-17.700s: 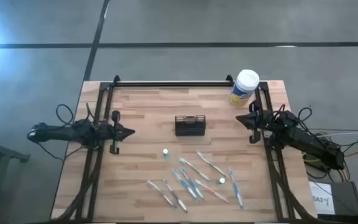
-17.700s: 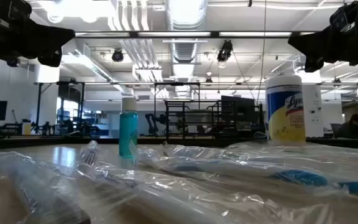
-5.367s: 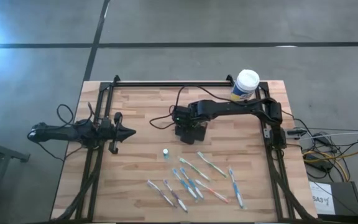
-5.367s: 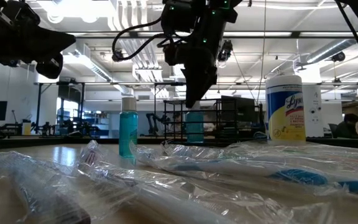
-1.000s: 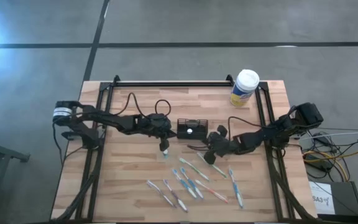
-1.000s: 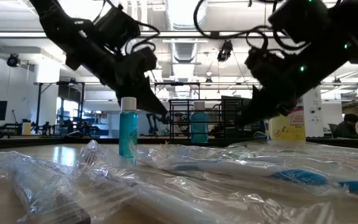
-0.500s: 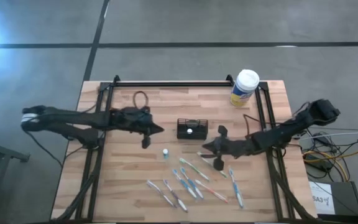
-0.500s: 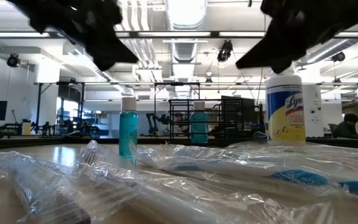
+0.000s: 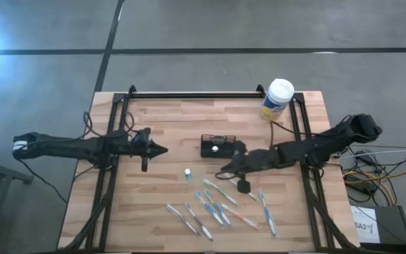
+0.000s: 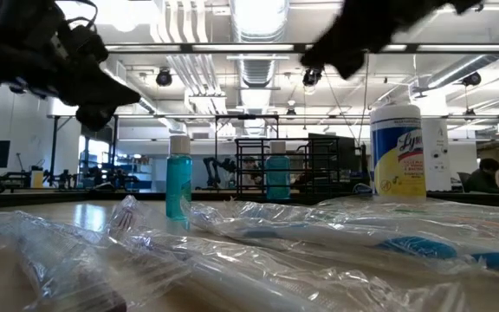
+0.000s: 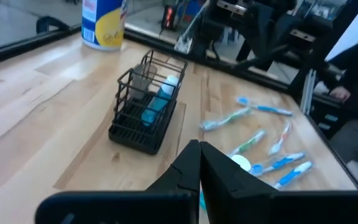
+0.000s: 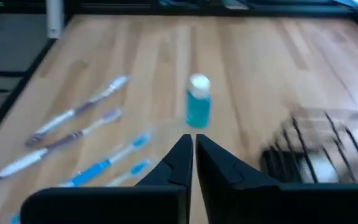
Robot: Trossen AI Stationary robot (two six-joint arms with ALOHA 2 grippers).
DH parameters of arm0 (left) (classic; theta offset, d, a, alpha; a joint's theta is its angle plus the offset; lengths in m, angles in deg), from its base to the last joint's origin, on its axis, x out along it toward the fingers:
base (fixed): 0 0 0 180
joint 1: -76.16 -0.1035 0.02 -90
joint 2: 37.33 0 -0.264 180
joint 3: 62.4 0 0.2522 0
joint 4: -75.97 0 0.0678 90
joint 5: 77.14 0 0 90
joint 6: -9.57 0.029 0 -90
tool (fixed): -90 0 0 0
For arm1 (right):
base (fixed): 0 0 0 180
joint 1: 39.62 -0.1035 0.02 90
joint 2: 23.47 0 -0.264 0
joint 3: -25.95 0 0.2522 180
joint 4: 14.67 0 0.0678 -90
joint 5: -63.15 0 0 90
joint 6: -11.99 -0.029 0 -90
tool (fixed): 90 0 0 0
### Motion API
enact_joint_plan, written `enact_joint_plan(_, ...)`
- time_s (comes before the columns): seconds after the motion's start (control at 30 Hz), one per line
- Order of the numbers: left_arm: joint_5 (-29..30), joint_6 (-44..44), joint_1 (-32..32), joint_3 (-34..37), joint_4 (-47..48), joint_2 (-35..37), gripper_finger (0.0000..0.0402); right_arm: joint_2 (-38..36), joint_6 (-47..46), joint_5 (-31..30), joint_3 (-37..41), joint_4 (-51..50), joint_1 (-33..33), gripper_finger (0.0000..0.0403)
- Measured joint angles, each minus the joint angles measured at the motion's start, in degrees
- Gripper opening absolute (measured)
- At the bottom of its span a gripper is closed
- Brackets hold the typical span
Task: Pick & Place toothbrushing station
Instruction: Put the mouthwash bottle into the wire organizer
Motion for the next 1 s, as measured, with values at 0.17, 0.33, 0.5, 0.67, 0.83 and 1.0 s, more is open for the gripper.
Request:
enact_joint_plan(0.17, -0.01, -1.37, 0.0, 3.6, -1.28, 2.37, 0.0007, 9.97, 6.3, 4.1, -14.47, -11.34, 1.43, 0.0081)
enact_joint_plan(0.33, -0.01, -1.72, 0.02, 4.6, -1.09, 2.54, 0.0007, 20.05, 14.39, 4.13, -31.98, -27.72, 2.22, 0.0155)
enact_joint_plan(0.5, -0.01, -0.58, 0.02, 4.6, -1.31, 2.65, 0.0007, 28.49, 23.84, 4.13, -45.28, -33.8, 3.36, 0.021)
enact_joint_plan(0.67, -0.01, 0.81, 0.02, 4.6, -1.23, 2.65, 0.0007, 34.82, 29.01, 7.96, -53.25, -37.6, 5.31, 0.0237)
enact_joint_plan(0.83, -0.01, 1.31, 0.02, 4.6, -0.9, 2.65, 0.0007, 39.49, 30.74, 13.56, -57.67, -40.86, 7.07, 0.0246)
enact_joint_plan(1.0, -0.01, 1.59, 0.02, 4.6, -0.62, 2.65, 0.0007, 43.69, 31.13, 15.09, -59.93, -41.52, 8.07, 0.0247)
